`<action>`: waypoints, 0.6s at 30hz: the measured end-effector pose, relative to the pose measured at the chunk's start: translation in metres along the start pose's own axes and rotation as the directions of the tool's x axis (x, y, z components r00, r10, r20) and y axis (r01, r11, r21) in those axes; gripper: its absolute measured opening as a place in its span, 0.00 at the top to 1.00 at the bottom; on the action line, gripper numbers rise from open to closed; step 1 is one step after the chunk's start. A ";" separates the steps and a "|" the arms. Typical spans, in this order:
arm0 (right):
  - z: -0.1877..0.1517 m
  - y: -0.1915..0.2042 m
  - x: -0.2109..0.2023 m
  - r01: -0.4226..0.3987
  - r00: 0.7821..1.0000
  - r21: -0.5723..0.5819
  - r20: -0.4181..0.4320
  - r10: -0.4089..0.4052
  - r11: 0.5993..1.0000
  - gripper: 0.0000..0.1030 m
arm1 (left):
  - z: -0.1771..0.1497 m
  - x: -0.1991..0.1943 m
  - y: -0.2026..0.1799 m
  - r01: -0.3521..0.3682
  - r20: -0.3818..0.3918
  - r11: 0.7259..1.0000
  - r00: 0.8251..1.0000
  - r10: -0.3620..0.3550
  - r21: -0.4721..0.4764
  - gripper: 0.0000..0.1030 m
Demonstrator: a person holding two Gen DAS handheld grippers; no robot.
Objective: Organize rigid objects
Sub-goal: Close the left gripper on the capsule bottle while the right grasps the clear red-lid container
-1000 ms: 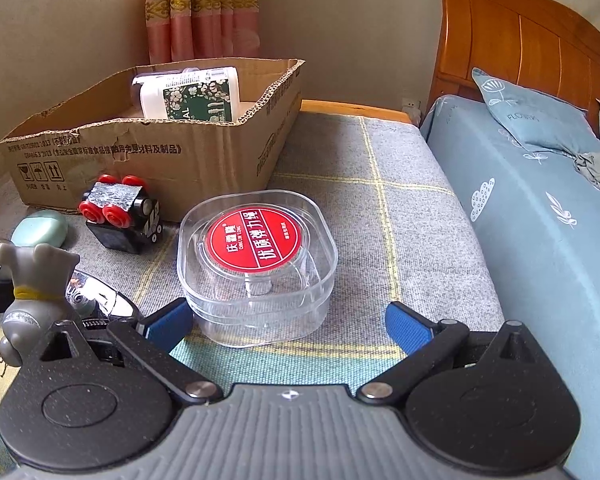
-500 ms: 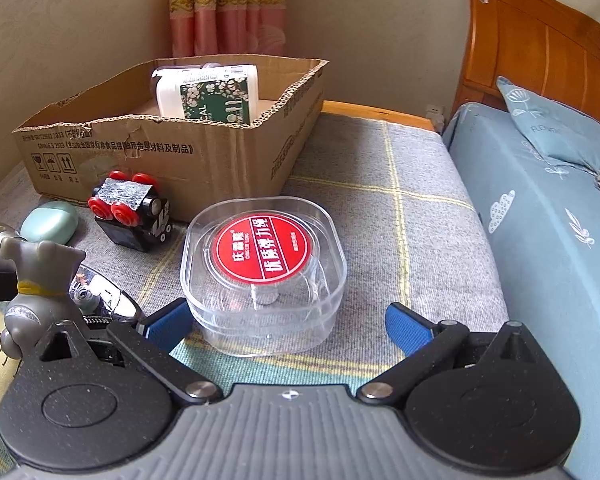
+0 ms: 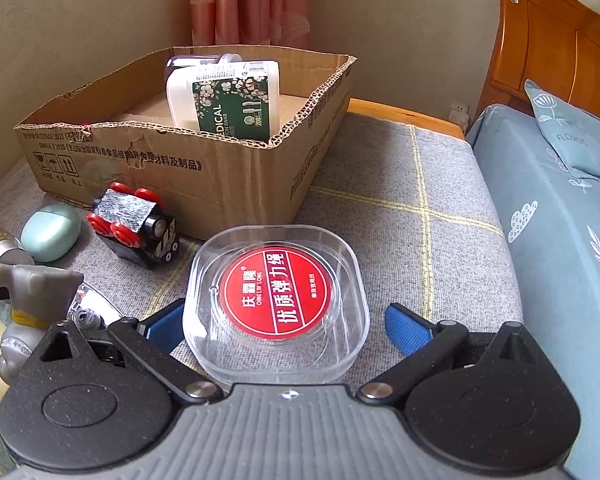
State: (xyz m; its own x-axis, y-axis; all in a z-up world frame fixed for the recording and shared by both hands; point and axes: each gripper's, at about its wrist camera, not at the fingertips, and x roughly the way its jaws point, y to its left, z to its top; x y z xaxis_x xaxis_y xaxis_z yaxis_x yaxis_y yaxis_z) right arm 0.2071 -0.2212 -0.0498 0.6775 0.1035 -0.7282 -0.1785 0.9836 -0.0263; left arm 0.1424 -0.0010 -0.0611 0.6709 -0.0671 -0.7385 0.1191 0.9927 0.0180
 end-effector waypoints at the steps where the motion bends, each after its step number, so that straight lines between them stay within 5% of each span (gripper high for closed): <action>1: 0.001 0.001 -0.001 -0.007 1.000 -0.007 0.000 0.007 1.000 0.02 | 0.000 0.000 0.000 0.003 -0.001 1.000 1.000 -0.003 0.000 0.01; 18: 0.011 0.008 -0.011 -0.024 1.000 -0.070 -0.005 0.024 0.997 0.23 | 0.006 -0.004 0.002 0.034 -0.011 0.999 0.999 -0.033 0.007 0.10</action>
State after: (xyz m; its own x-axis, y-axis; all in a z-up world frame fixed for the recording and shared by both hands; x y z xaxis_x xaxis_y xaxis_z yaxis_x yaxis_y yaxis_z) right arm 0.2062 -0.2131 -0.0350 0.6699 0.1261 -0.7317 -0.2444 0.9680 -0.0569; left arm 0.1447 0.0002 -0.0542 0.6582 -0.0991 -0.7463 0.1468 0.9892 -0.0019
